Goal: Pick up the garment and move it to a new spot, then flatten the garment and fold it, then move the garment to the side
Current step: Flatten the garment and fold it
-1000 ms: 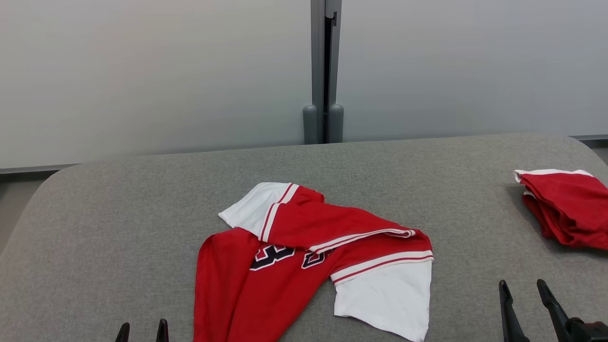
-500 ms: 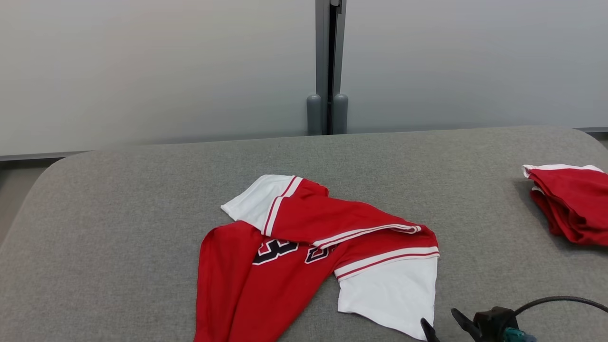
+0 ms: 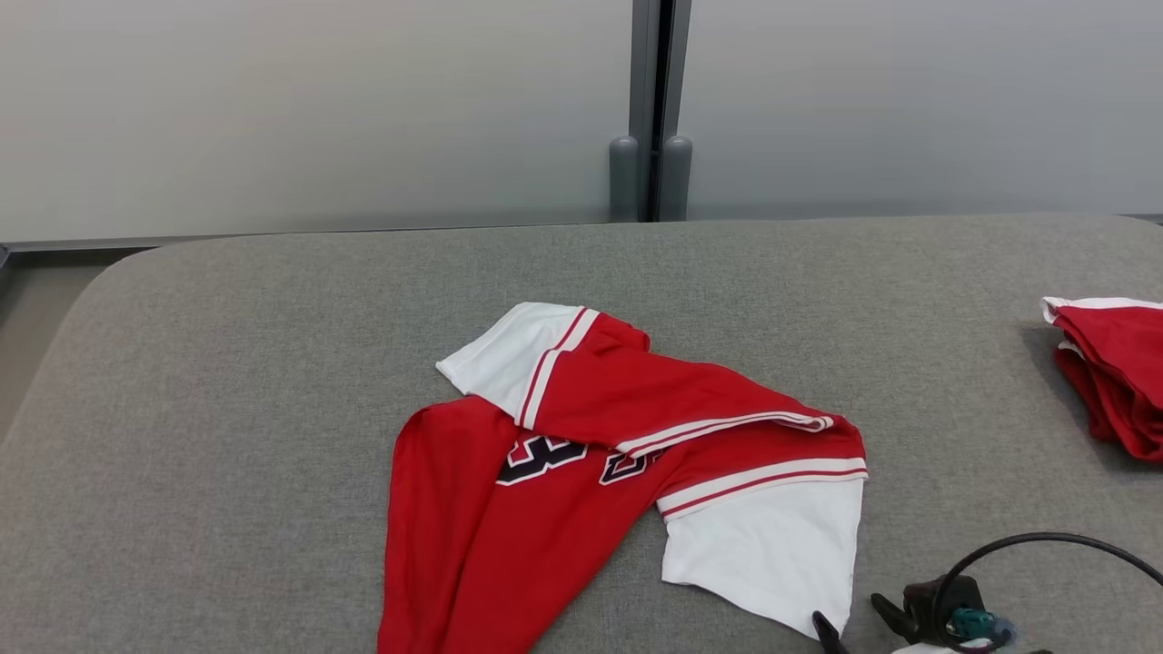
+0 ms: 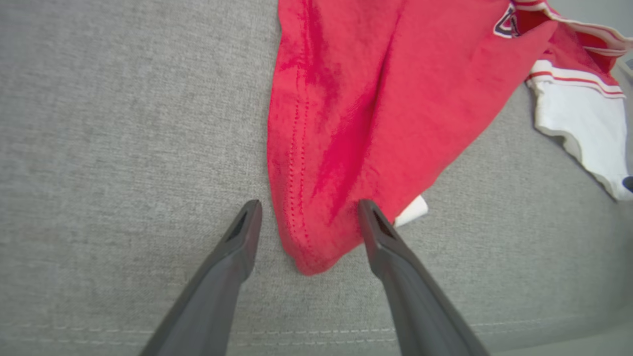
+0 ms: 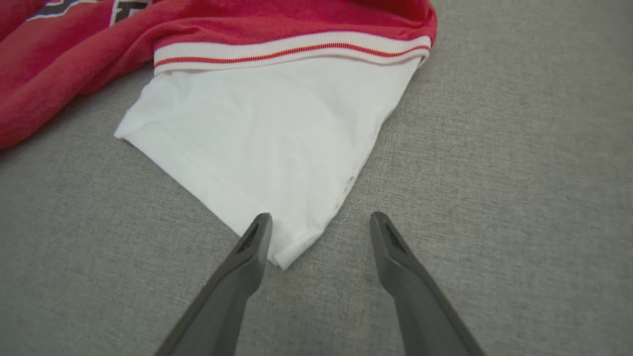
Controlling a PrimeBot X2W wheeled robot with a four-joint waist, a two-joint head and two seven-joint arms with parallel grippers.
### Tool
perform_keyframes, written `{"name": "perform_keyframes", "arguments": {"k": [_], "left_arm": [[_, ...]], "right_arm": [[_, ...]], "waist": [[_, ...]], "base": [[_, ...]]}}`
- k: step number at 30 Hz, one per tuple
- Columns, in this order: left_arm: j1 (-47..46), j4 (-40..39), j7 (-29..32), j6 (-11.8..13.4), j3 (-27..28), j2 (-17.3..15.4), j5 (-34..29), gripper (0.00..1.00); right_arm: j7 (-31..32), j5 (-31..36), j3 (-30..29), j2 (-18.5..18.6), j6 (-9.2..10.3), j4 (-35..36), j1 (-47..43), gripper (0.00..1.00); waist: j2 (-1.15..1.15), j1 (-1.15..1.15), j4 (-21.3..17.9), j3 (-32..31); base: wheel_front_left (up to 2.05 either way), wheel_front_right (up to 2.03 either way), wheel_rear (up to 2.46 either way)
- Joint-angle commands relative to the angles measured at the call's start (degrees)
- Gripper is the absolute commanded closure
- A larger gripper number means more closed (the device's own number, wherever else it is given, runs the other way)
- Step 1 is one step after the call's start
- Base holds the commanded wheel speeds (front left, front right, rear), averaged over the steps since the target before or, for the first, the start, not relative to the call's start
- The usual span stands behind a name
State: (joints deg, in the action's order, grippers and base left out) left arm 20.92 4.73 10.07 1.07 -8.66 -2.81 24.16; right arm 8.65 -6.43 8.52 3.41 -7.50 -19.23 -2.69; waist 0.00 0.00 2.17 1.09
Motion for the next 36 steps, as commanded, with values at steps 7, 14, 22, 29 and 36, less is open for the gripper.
{"name": "perform_keyframes", "arguments": {"k": [7,14,22,29,36], "left_arm": [[-2.11,2.31,1.06,-0.52,-1.61,-0.15,2.15,0.00],[-2.51,3.95,2.83,-1.52,-3.35,0.02,3.71,0.57],[-1.06,2.54,6.16,-3.73,-4.67,-0.29,6.88,1.00],[0.41,-11.78,8.03,-4.34,-1.01,-1.11,13.70,1.00],[-2.56,-32.44,12.40,-3.45,5.22,-4.57,19.71,1.00]], "right_arm": [[1.58,0.07,1.31,-0.33,0.02,-2.13,2.86,0.00],[3.19,-0.88,2.77,-0.41,0.02,-3.51,4.00,0.00],[2.90,-7.34,4.32,-0.39,0.01,-3.92,5.41,1.00],[3.16,-20.18,-0.10,1.05,0.01,9.40,5.01,1.00],[9.71,-30.10,-8.36,4.89,0.01,31.48,7.26,1.00]], "waist": [[0.00,0.00,0.37,2.27],[0.00,0.00,0.63,3.26],[0.00,0.00,0.89,1.97],[0.00,0.00,-0.07,-0.13],[0.00,0.00,-2.76,-1.66]], "base": [[0.00,0.00,0.00],[0.00,0.00,0.00],[0.00,0.00,0.00],[0.00,0.00,0.00],[0.00,0.00,0.00]]}}
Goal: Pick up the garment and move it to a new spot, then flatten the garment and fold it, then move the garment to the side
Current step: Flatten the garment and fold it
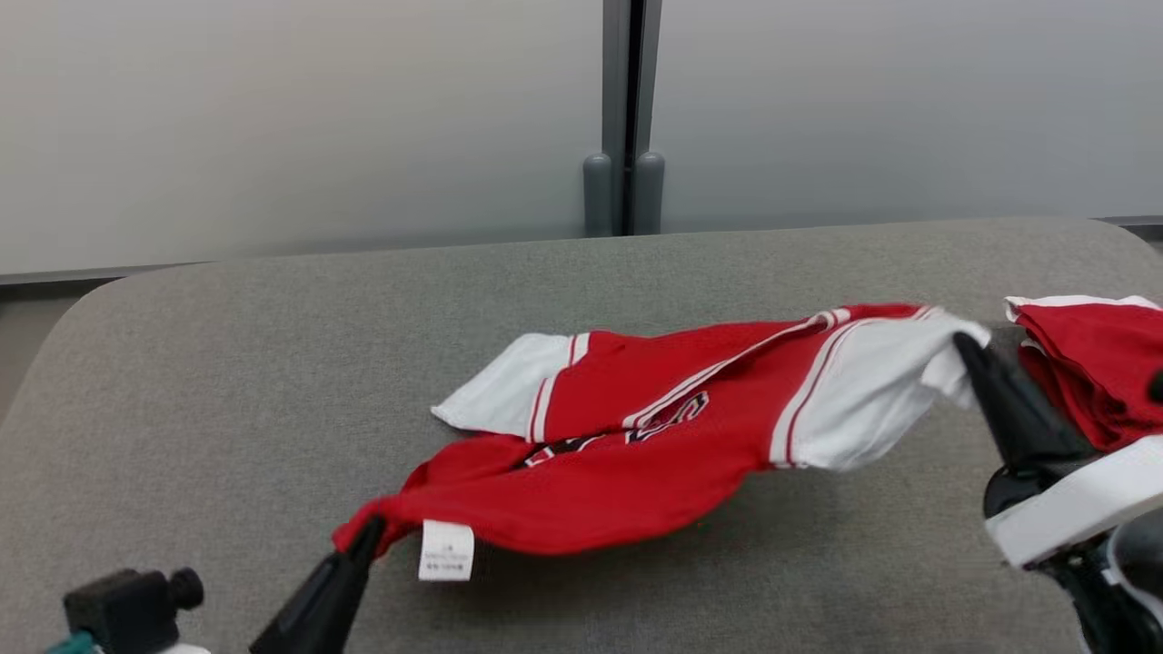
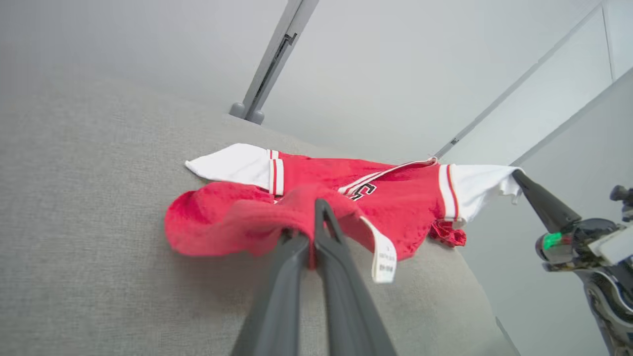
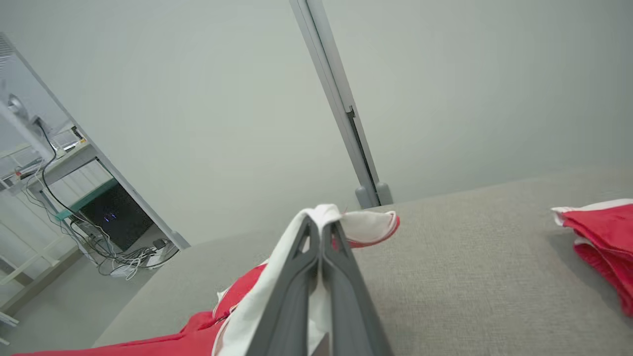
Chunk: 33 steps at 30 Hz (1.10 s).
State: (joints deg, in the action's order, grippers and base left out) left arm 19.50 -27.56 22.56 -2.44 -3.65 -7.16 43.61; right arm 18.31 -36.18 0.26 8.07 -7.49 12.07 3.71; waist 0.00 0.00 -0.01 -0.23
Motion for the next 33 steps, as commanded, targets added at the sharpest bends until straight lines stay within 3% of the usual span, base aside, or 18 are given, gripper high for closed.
{"name": "perform_keyframes", "arguments": {"k": [1,7,13,18,22,26,30,33], "left_arm": [[-2.18,-2.57,0.78,0.33,0.92,-0.76,1.10,1.00],[-12.47,-11.18,6.05,2.58,6.04,-4.25,5.71,1.00],[-24.62,-10.72,10.71,4.92,8.71,-7.77,8.58,1.00],[-44.27,-0.94,16.18,7.59,7.13,-9.50,12.26,1.00],[-52.88,5.09,17.80,7.26,5.43,-11.02,11.14,1.00],[-65.89,16.85,18.19,6.23,2.56,-12.48,8.01,1.00],[-80.20,32.18,12.43,4.43,0.36,-13.04,1.66,1.00],[-89.94,42.33,4.63,2.98,0.26,-10.93,-1.10,1.00]], "right_arm": [[1.44,-1.58,-1.17,0.46,0.00,2.94,1.66,1.00],[9.74,-8.12,-7.82,0.31,-0.01,13.18,10.56,1.00],[15.29,-10.10,-14.28,-1.04,0.00,13.27,21.79,1.00],[20.29,-8.95,-19.43,-4.11,-0.01,7.13,37.49,1.00],[20.61,-5.00,-19.75,-4.66,0.00,4.13,44.28,1.00],[18.79,1.33,-19.37,-4.94,0.00,-2.26,54.10,1.00],[13.17,7.95,-16.33,-5.01,0.00,-12.85,65.87,1.00],[6.22,11.03,-13.34,-4.86,0.00,-20.88,74.36,1.00]], "waist": [[0.00,0.00,-0.99,-0.40],[0.00,0.00,-3.28,-0.25],[0.00,0.00,-4.74,2.11],[0.00,0.00,-4.82,10.71],[0.00,0.00,-4.09,15.54],[0.00,0.00,-2.83,21.98],[0.00,0.00,-2.60,27.38],[0.00,0.00,-2.59,30.44]], "base": [[0.00,0.00,0.00],[0.00,0.00,0.00],[0.00,0.00,0.00],[0.00,0.00,0.00],[0.00,0.00,0.00],[0.00,0.00,0.00],[0.00,0.00,0.00],[0.00,0.00,0.00]]}}
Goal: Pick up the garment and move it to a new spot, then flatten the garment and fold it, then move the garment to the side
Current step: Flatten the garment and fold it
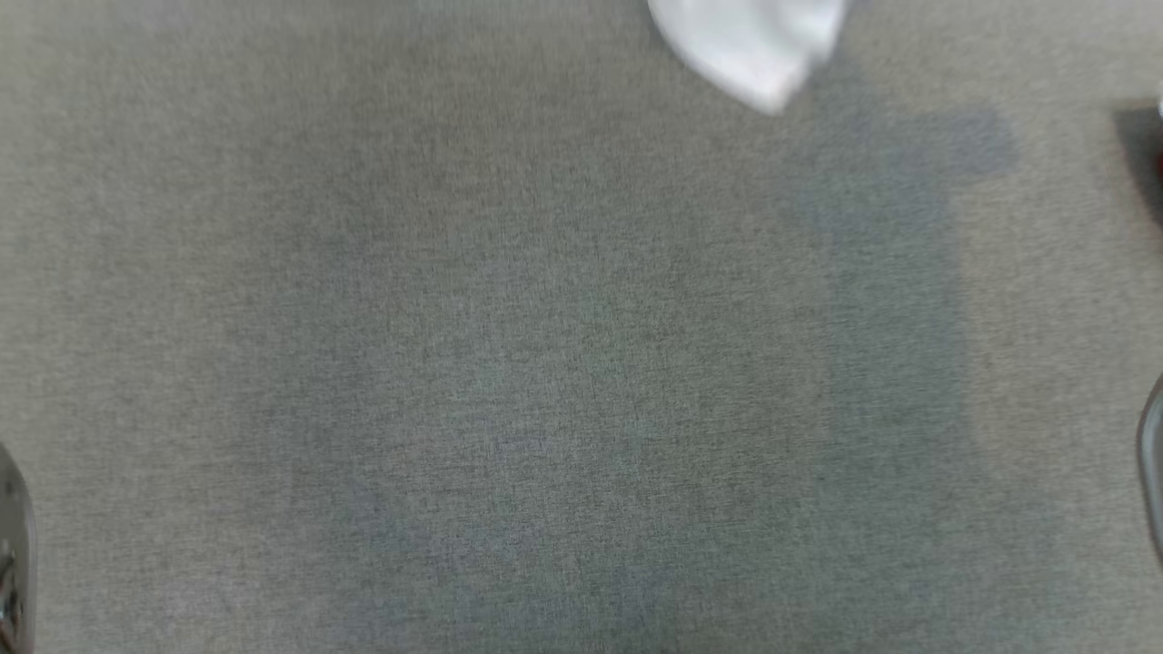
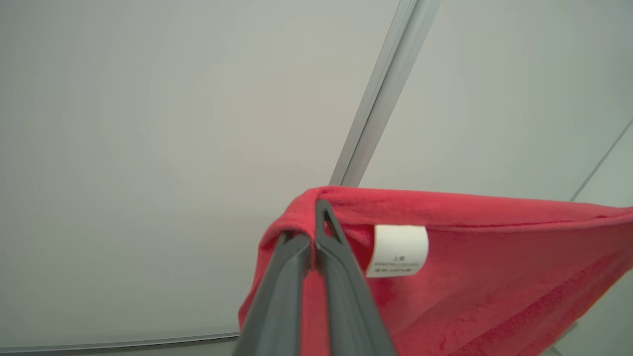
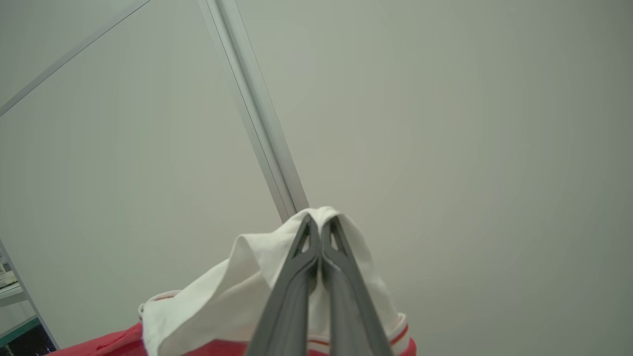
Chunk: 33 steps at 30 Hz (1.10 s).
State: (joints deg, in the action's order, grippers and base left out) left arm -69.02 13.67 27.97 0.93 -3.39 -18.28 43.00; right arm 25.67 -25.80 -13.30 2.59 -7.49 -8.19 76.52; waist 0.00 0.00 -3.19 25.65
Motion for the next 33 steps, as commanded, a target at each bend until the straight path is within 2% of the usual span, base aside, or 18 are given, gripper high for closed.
{"name": "perform_keyframes", "arguments": {"k": [1,5,7,10,15,19,20,27,33], "left_arm": [[-4.05,3.75,-3.63,-1.61,-0.50,0.69,-1.42,1.00],[-9.10,13.95,-12.29,-5.85,-2.97,2.21,-3.94,1.00],[-7.88,17.98,-16.46,-7.38,-4.54,2.98,-4.00,1.00],[-2.19,22.77,-22.03,-8.35,-7.95,3.90,-3.61,1.00],[12.86,23.26,-29.42,-8.43,-17.05,4.11,0.97,1.00],[25.97,21.89,-34.07,-8.39,-23.97,1.91,3.64,1.00],[32.12,21.74,-36.57,-8.35,-25.79,0.86,4.95,1.00],[49.20,19.09,-41.11,-8.28,-25.72,0.08,9.57,1.00],[61.06,13.01,-42.14,-6.33,-25.03,1.12,11.94,1.00]], "right_arm": [[-3.36,1.16,1.15,0.62,0.00,-3.03,3.68,1.00],[-8.69,0.31,5.82,0.35,0.00,-11.45,6.77,1.00],[-11.21,-2.67,7.13,0.60,0.00,-13.49,4.36,1.00],[-13.84,-6.35,8.83,0.66,0.00,-13.50,-3.96,1.00],[-16.53,-13.39,10.98,3.75,0.00,-7.96,-25.66,1.00],[-18.04,-18.33,10.40,5.29,0.00,-3.28,-43.17,1.00],[-18.80,-20.10,10.14,5.99,0.00,-1.00,-49.75,1.00],[-18.02,-25.17,9.79,5.32,0.00,5.99,-68.23,1.00],[-15.59,-27.08,9.33,4.91,0.00,10.61,-80.38,1.00]], "waist": [[0.00,0.00,0.72,5.54],[0.00,0.00,1.04,8.20],[0.00,0.00,1.18,8.41],[0.00,0.00,1.60,8.10],[0.00,0.00,1.67,5.99],[0.00,0.00,1.51,2.52],[0.00,0.00,1.12,0.38],[0.00,0.00,0.06,-9.43],[0.00,0.00,-0.72,-16.79]], "base": [[0.00,0.00,0.00],[0.00,0.00,0.00],[0.00,0.00,0.00],[0.00,0.00,0.00],[0.00,0.00,0.00],[0.00,0.00,0.00],[0.00,0.00,0.00],[0.00,0.00,0.00],[0.00,0.00,0.00]]}}
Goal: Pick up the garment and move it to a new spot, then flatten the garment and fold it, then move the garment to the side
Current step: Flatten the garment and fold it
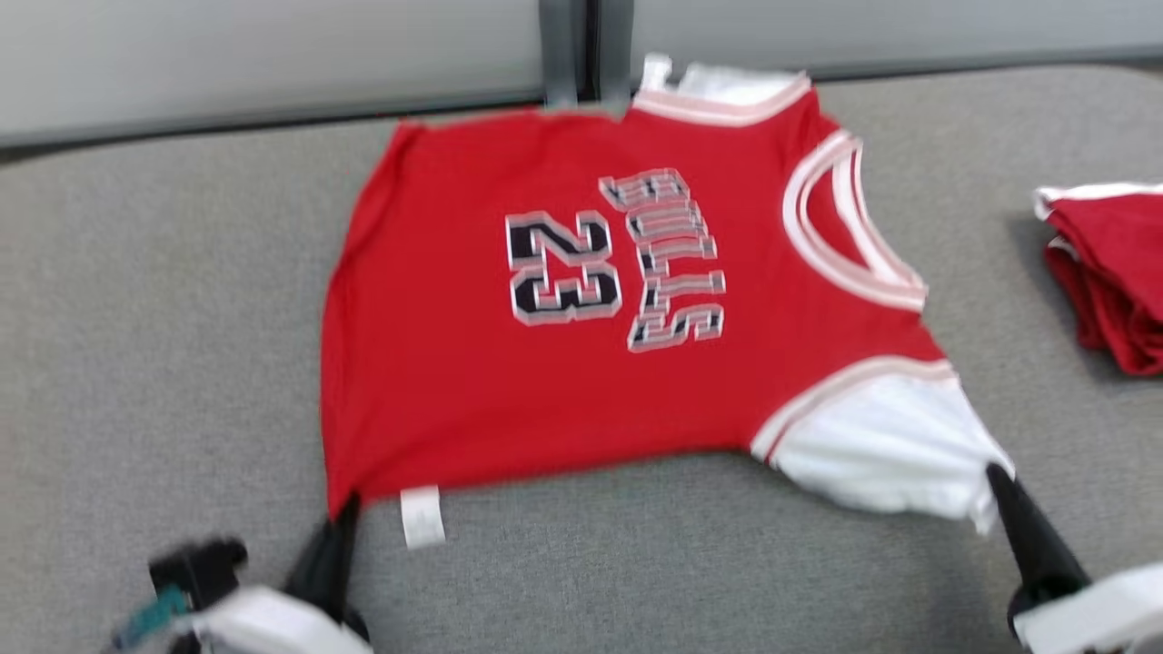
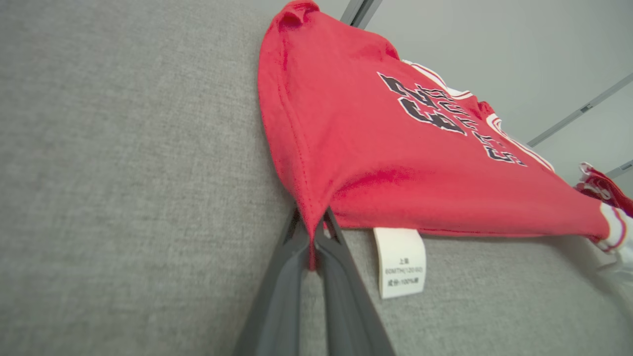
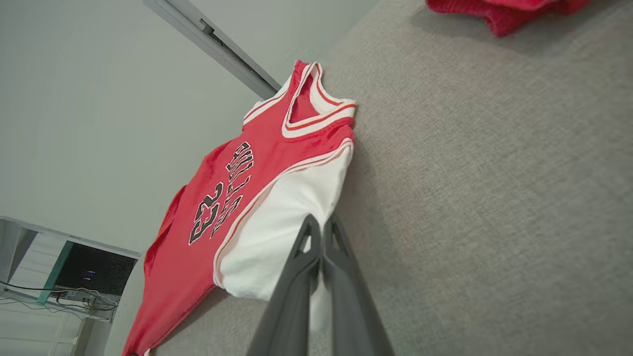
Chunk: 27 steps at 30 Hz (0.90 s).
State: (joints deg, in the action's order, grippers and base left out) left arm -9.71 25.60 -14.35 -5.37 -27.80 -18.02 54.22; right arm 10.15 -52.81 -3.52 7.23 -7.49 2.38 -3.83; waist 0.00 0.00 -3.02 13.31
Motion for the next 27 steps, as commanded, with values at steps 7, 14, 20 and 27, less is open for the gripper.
{"name": "perform_keyframes", "arguments": {"k": [7,14,20,27], "left_arm": [[20.89,-11.51,-0.38,7.44,-1.54,1.03,0.87,1.00],[31.25,-22.35,1.51,12.18,-2.24,0.26,3.03,1.00],[29.85,-27.41,5.54,14.63,-2.03,-1.51,3.59,1.00],[24.93,-36.41,12.28,17.01,-1.31,-4.21,4.80,1.00]], "right_arm": [[3.42,0.99,-3.11,0.49,0.00,2.92,-15.60,1.00],[5.06,2.83,-6.29,-0.47,0.00,1.99,-22.11,1.00],[7.04,5.79,-5.03,0.32,0.00,1.24,-17.68,1.00],[11.79,7.42,-3.68,2.28,0.00,4.33,-8.65,1.00]], "waist": [[0.00,0.00,-1.89,-11.70],[0.00,0.00,-0.87,-13.32],[0.00,0.00,-0.67,-13.63],[0.00,0.00,0.14,-11.01]], "base": [[0.00,0.00,0.00],[0.00,0.00,0.00],[0.00,0.00,0.00],[0.00,0.00,0.00]]}}
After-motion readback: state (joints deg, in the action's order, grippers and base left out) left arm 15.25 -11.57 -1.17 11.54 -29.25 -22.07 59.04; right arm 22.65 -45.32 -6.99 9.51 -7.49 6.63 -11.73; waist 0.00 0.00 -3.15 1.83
